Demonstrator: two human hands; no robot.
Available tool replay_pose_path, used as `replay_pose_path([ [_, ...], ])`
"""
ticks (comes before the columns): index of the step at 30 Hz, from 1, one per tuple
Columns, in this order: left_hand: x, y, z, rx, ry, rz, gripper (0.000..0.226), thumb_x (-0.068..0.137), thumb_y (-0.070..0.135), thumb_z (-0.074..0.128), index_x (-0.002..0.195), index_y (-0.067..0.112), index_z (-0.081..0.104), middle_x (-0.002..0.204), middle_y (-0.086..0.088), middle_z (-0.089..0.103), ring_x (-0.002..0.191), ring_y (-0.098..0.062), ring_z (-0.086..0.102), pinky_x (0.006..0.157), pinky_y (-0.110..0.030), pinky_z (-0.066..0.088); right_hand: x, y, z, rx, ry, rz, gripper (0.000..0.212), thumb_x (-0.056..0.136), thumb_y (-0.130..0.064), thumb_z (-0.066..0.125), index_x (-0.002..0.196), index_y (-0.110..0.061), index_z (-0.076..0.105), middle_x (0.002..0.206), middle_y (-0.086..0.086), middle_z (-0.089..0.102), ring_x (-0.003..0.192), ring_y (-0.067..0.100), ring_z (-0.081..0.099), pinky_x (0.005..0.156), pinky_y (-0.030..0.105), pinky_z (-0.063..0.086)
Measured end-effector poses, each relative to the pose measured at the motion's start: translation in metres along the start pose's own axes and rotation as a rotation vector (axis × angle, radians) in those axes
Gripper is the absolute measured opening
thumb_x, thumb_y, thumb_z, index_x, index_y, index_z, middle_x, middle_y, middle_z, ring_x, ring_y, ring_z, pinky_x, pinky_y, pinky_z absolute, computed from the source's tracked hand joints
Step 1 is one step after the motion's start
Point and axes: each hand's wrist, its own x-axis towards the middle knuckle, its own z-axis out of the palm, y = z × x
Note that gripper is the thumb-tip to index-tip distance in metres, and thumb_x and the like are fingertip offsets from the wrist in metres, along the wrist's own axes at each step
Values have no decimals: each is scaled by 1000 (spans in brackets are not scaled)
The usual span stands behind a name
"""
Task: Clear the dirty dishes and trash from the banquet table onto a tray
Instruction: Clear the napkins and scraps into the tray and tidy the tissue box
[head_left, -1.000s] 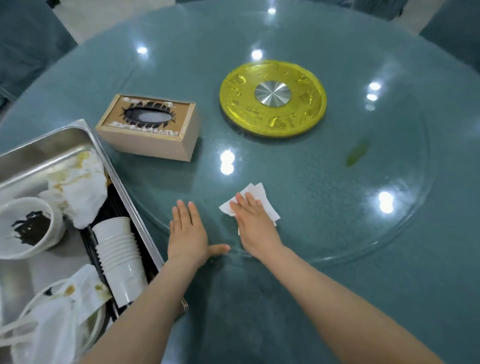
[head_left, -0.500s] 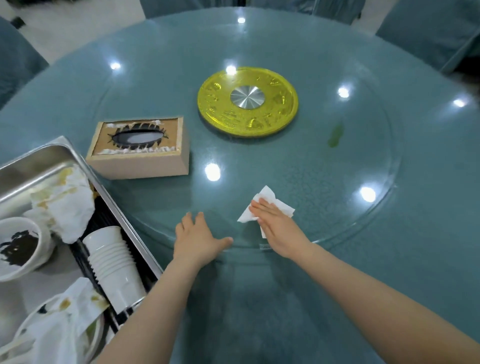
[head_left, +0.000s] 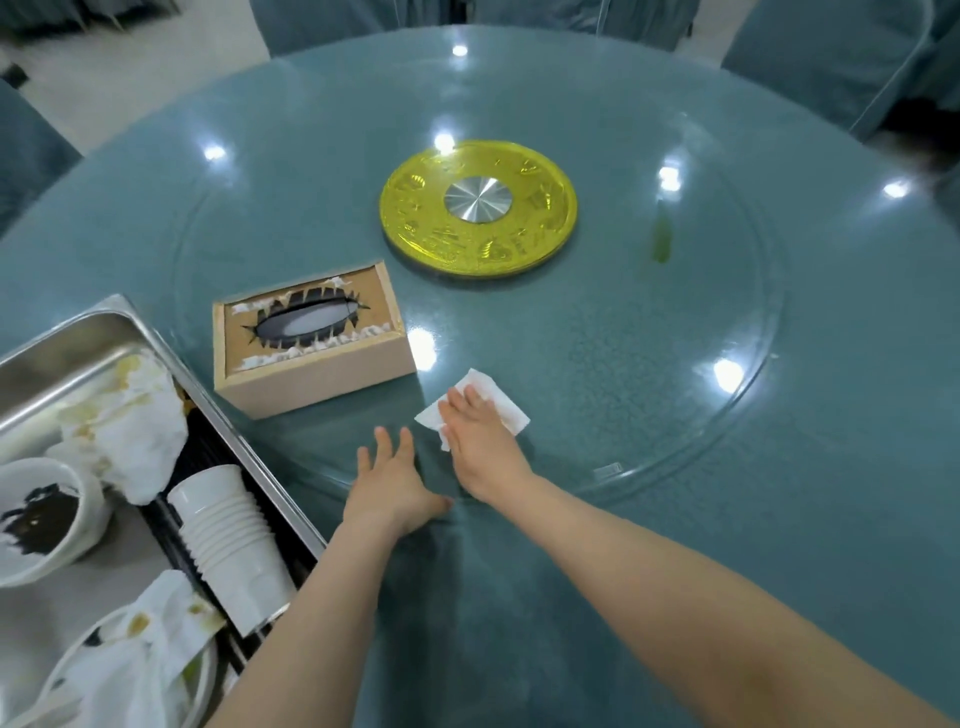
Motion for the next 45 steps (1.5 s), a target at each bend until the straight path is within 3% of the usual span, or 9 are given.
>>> replay_pose_path([
  [3, 2, -2, -1, 22, -24, -10, 110, 77, 42, 69, 153, 22, -8, 160, -2, -18, 147, -34, -8, 118, -45, 17, -15, 26, -6, -72, -94, -237, 44, 99, -6, 34, 143, -3, 36, 156, 10, 24, 146, 23, 14, 117, 28, 2],
  [7, 6, -14, -8, 37, -39, -25, 105, 80, 49, 66, 153, 24, -7, 160, -2, -19, 147, -33, -9, 118, -50, 14, -44, 79, -24, -79, -91, -305, 44, 94, 1, 41, 138, -4, 46, 152, 9, 32, 145, 25, 22, 119, 28, 9],
  [15, 12, -37, -36, 10, 109, -73, 83, 87, 44, 57, 153, 18, 14, 162, -4, -2, 147, -32, 0, 116, -52, 12, -102, 189, -72, -62, 54, 122, 42, 101, -9, 37, 142, -13, 42, 154, -2, 29, 144, 11, 17, 115, 18, 4],
  [20, -5, -10, -15, -63, 223, 62, 85, 89, 38, 57, 153, 11, 9, 162, -8, -2, 148, -28, -3, 118, -47, 8, -102, 181, -55, -57, 217, 362, 44, 100, -8, 35, 144, -8, 37, 155, 3, 28, 146, 18, 16, 115, 23, 6],
  [27, -16, 28, 14, -65, 238, 137, 86, 90, 36, 55, 153, 13, 1, 162, -4, -5, 148, -21, -4, 118, -40, 1, -103, 136, -17, -233, 198, 275, 57, 97, -9, 32, 151, -7, 14, 160, 5, 7, 148, 23, 4, 116, 26, -3],
  [30, -18, 39, 18, -56, 218, 161, 85, 90, 36, 54, 153, 13, 1, 162, -4, -5, 148, -21, -5, 118, -40, 1, -108, 108, -18, -255, 178, 175, 55, 87, -15, 59, 138, -1, 44, 149, 13, 39, 138, 27, 37, 114, 31, 24],
  [33, -19, 44, 20, -31, 212, 177, 85, 91, 37, 53, 153, 13, 1, 162, -4, -5, 148, -21, -5, 118, -40, 1, -105, 93, -23, -297, 240, -46, 49, 60, -20, 87, 106, -8, 73, 114, 6, 70, 102, 23, 68, 83, 34, 57],
  [38, -21, 38, 19, 30, 218, 144, 86, 91, 41, 53, 153, 13, 0, 162, -5, -6, 148, -22, -5, 118, -41, 1, -95, 87, -39, -151, 253, -285, 33, 59, -4, 87, 90, -12, 77, 100, -1, 74, 87, 20, 71, 66, 31, 59],
  [45, -13, 33, 17, 180, 186, 52, 108, 82, 71, 48, 152, 12, -10, 161, -5, -9, 148, -22, -7, 118, -42, 1, -84, 124, -62, 123, 468, 133, 23, 89, -2, 60, 109, -5, 71, 112, 8, 70, 107, 30, 62, 95, 32, 43],
])
